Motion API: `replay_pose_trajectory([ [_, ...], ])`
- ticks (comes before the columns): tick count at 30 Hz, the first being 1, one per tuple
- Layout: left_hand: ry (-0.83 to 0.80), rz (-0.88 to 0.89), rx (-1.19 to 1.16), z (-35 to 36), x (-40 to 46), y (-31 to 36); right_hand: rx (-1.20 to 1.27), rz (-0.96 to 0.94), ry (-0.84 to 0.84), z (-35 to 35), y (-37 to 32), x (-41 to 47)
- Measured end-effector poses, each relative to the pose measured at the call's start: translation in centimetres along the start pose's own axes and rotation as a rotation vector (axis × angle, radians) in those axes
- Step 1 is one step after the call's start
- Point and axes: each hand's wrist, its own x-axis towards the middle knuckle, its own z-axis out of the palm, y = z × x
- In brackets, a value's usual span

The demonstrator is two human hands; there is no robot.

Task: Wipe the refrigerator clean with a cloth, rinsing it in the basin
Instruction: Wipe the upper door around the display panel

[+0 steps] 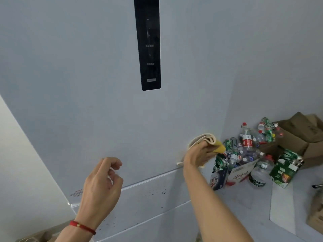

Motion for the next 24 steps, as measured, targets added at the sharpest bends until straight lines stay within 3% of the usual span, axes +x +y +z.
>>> replay_pose_trajectory([
  [3, -0.003, -0.010, -0.027, 1.4, 1.2, 1.5, -0.042, -0.095, -0.186, 1.6, 3.0, -8.8],
  [6, -0.033, 0.015, -0.047, 3.0, 2.1, 3.2, -0.001, -0.121, -0.273, 1.3, 3.4, -9.0],
  [13, 0.057, -0.014, -0.074, 1.9, 1.4, 3.6, -0.023, -0.102, -0.001, -0.6, -5.9, 3.4],
  [16, 0.100, -0.053, -0.082, 1.2, 1.2, 3.3, -0.122, -0.439, -0.025, 2.0, -7.6, -1.5],
  [18, 0.126, -0.082, -0.096, 1.3, 1.5, 3.3, -0.322, -0.781, -0.033, 3.4, -6.4, -6.6],
  [20, 0.155, -0.107, -0.098, 1.8, 1.7, 3.4, -0.489, -1.191, -0.166, 3.6, -3.8, -9.9],
  [23, 0.162, -0.109, -0.092, 2.1, 1.3, 3.8, -0.646, -1.781, -0.340, 1.7, -2.4, -5.5],
  [24, 0.160, -0.111, -0.095, 1.8, 1.1, 3.7, -0.681, -1.885, -0.342, 0.9, -3.1, -2.7],
])
